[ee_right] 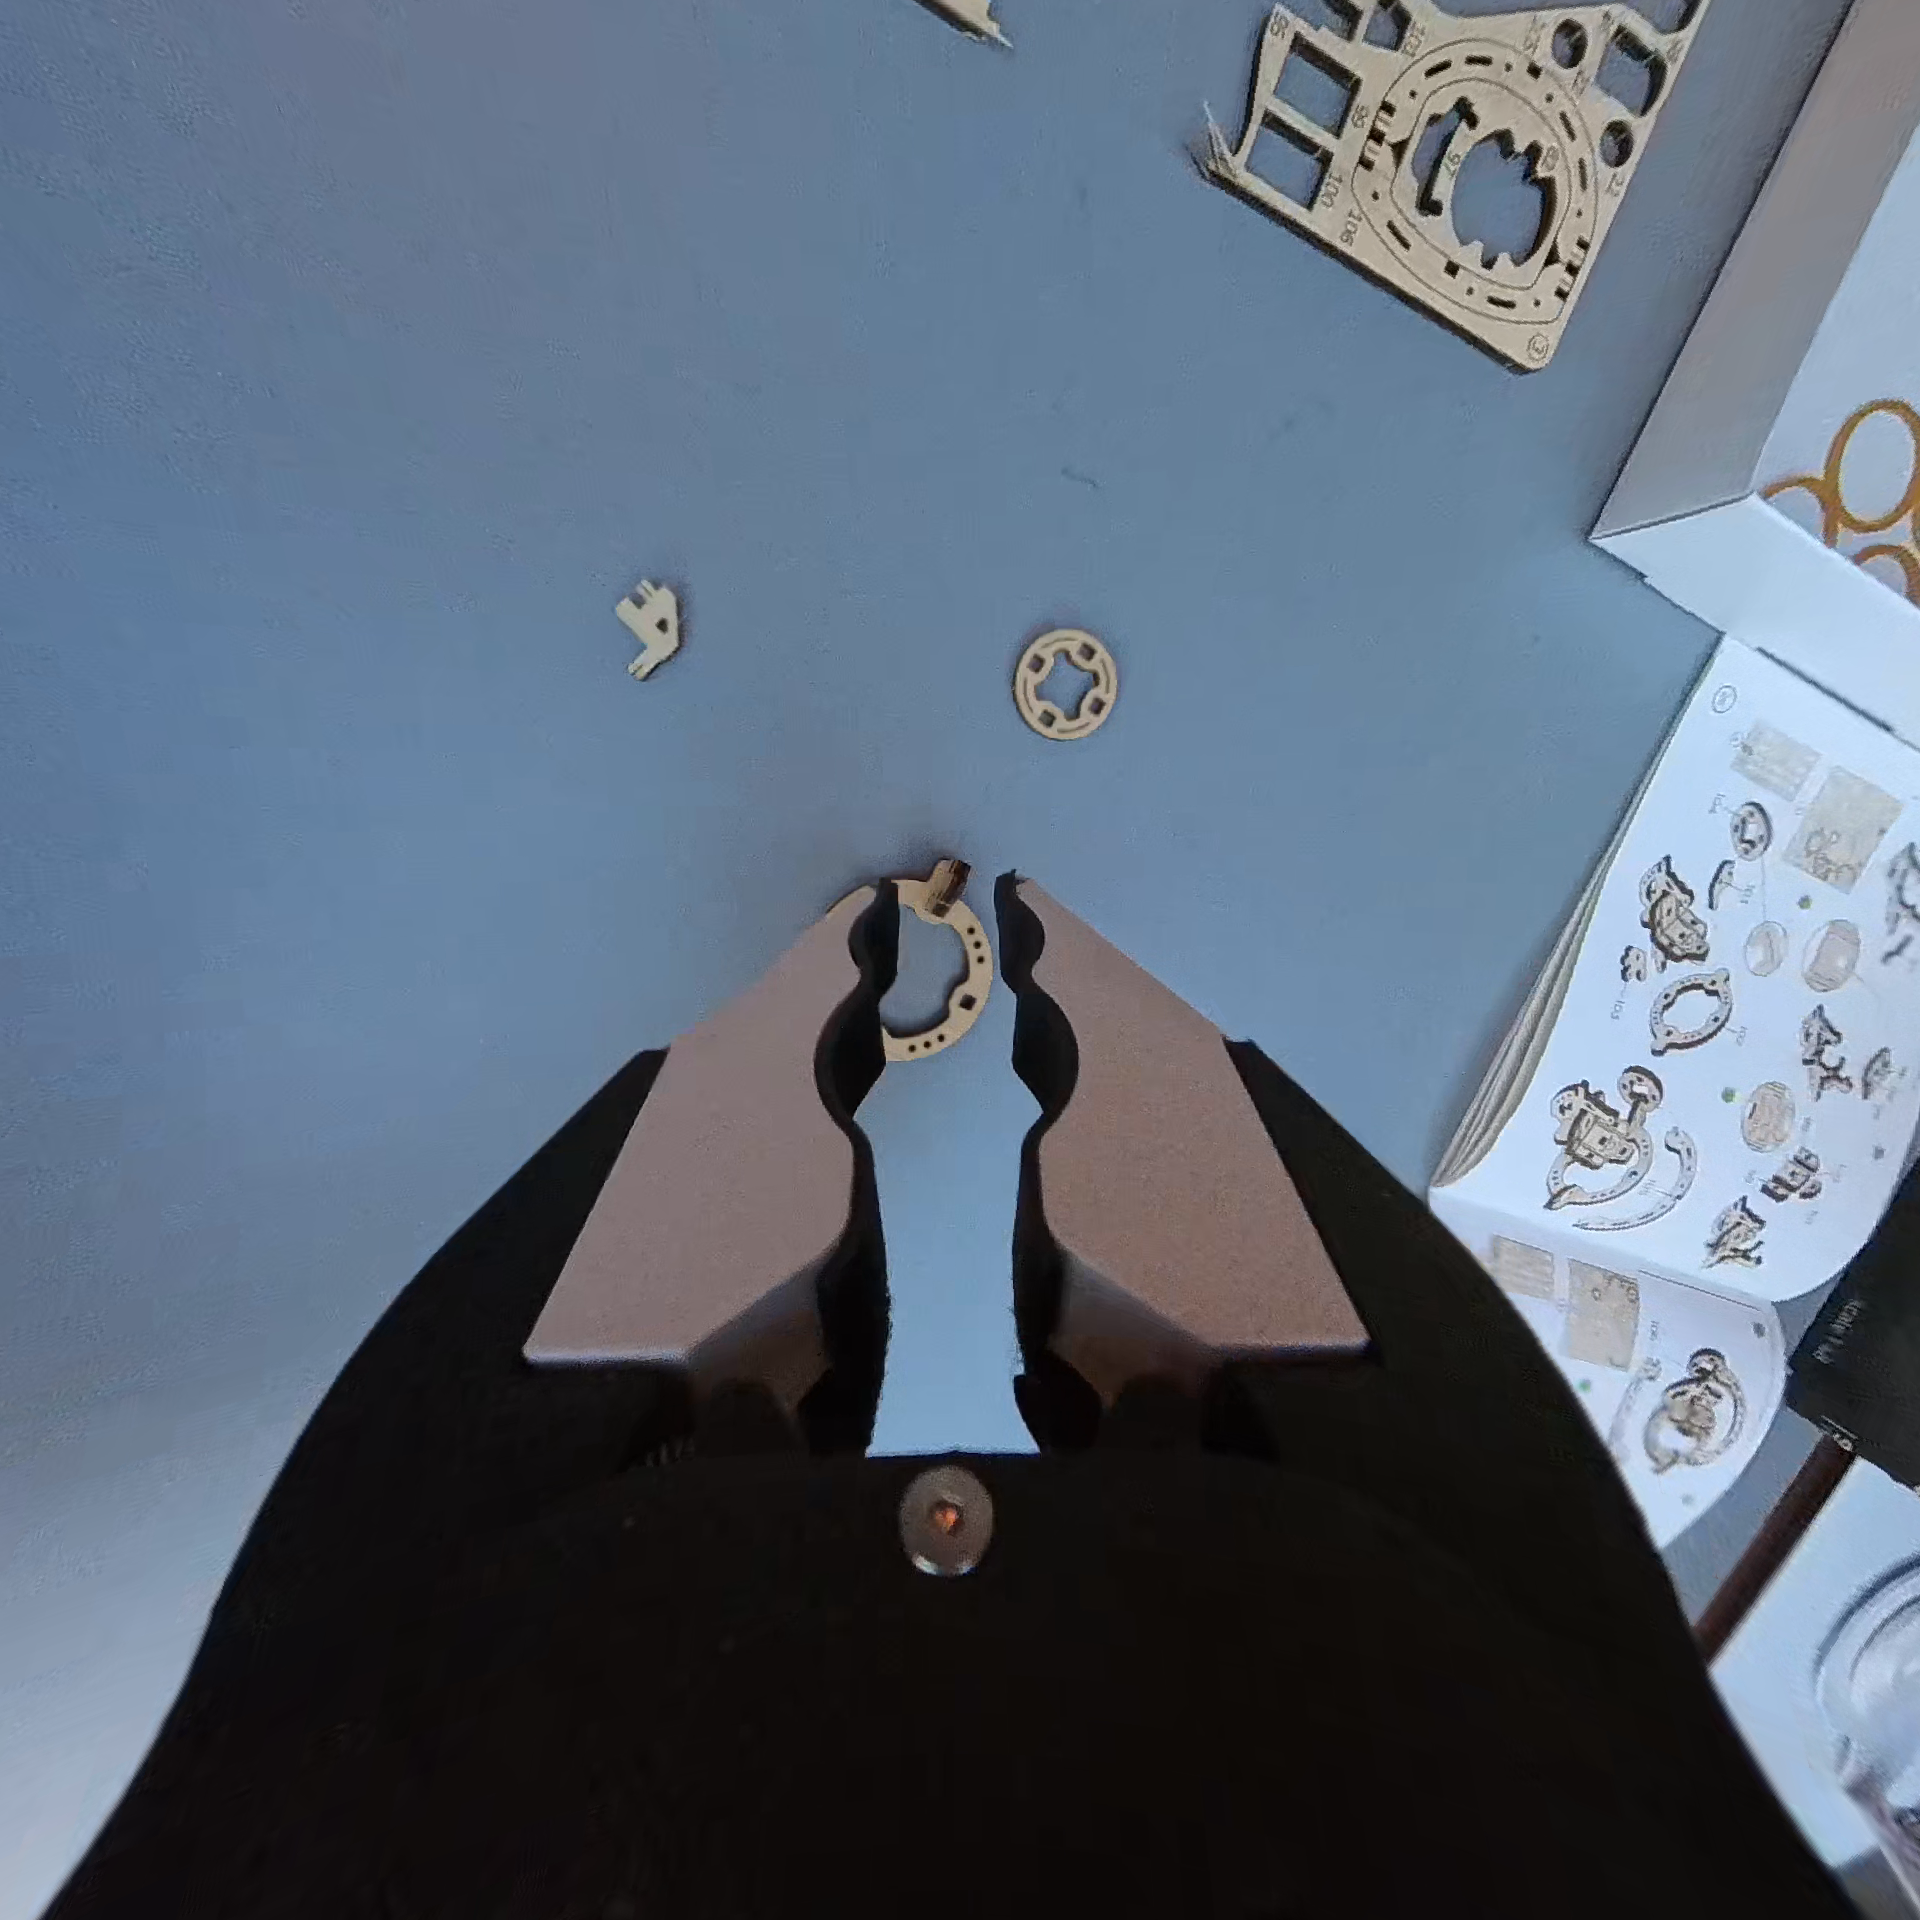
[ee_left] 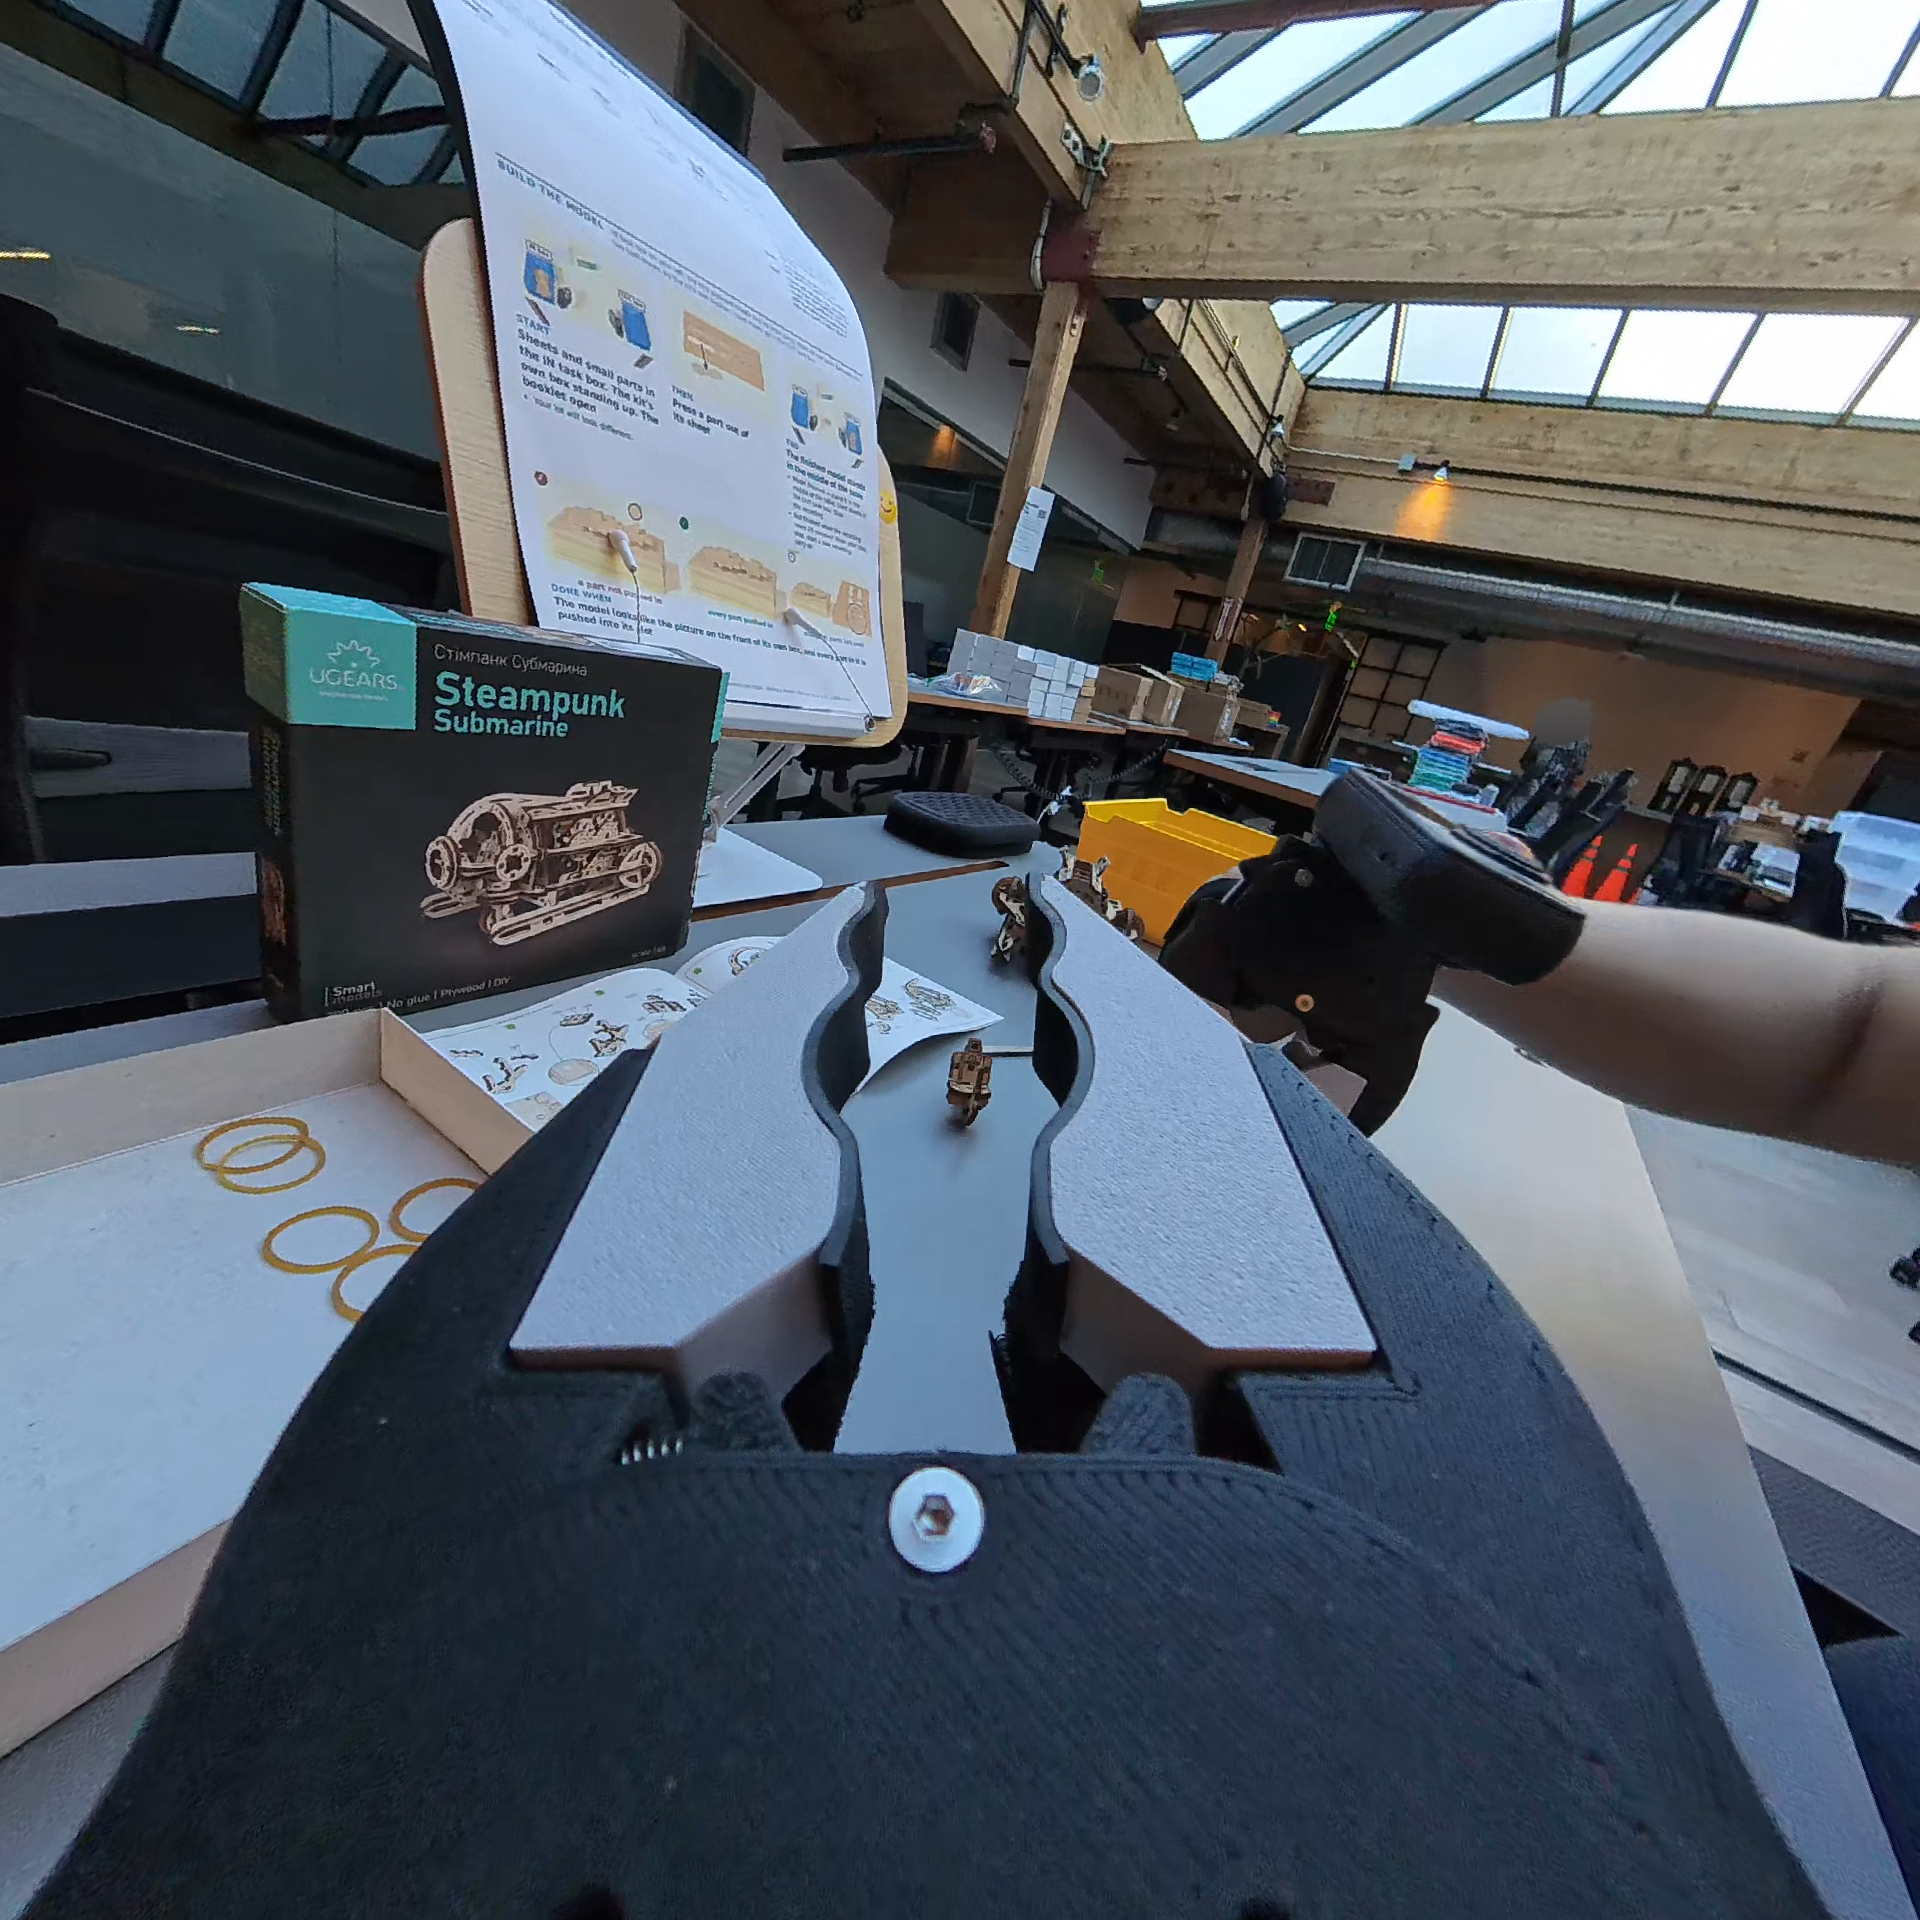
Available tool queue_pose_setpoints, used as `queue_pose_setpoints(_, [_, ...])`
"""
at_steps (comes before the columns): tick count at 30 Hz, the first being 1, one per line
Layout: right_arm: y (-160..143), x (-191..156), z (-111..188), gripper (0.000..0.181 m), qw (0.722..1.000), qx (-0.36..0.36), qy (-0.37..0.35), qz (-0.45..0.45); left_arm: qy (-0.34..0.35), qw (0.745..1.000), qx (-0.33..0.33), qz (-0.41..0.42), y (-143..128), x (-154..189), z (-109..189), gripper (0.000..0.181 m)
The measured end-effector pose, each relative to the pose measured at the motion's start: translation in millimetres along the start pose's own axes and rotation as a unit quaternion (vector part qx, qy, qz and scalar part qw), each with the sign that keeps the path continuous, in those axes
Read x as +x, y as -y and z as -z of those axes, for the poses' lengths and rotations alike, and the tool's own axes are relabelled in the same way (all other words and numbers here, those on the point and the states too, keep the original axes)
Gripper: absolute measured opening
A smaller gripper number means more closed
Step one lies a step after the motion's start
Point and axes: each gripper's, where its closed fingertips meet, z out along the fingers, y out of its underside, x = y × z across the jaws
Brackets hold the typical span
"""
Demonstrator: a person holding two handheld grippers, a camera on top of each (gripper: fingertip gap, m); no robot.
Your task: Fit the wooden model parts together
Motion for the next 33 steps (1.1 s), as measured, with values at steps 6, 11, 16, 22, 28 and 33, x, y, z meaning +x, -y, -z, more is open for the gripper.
queue_pose_setpoints(6, [-2,0,-4,0.019,0.986,-0.023,0.059,-0.157,0.000,1.000,0.001,0.005,0,-1,0,0.024])
queue_pose_setpoints(11, [-5,5,-7,0.004,0.981,-0.035,0.043,-0.186,-0.001,1.000,-0.003,-0.002,-1,1,-1,0.024])
queue_pose_setpoints(16, [-10,1,-12,0.009,0.978,-0.049,0.050,-0.195,-0.001,1.000,0.001,0.002,1,1,0,0.024])
queue_pose_setpoints(22, [-8,5,-12,0.004,0.979,-0.041,0.042,-0.195,-0.001,1.000,-0.002,0.000,0,1,0,0.024])
queue_pose_setpoints(28, [2,0,-11,0.001,0.982,-0.017,0.050,-0.184,-0.001,1.000,0.001,0.001,1,1,0,0.024])
queue_pose_setpoints(33, [3,1,-15,0.001,0.981,-0.005,0.045,-0.190,-0.002,1.000,-0.001,0.000,0,1,0,0.024])
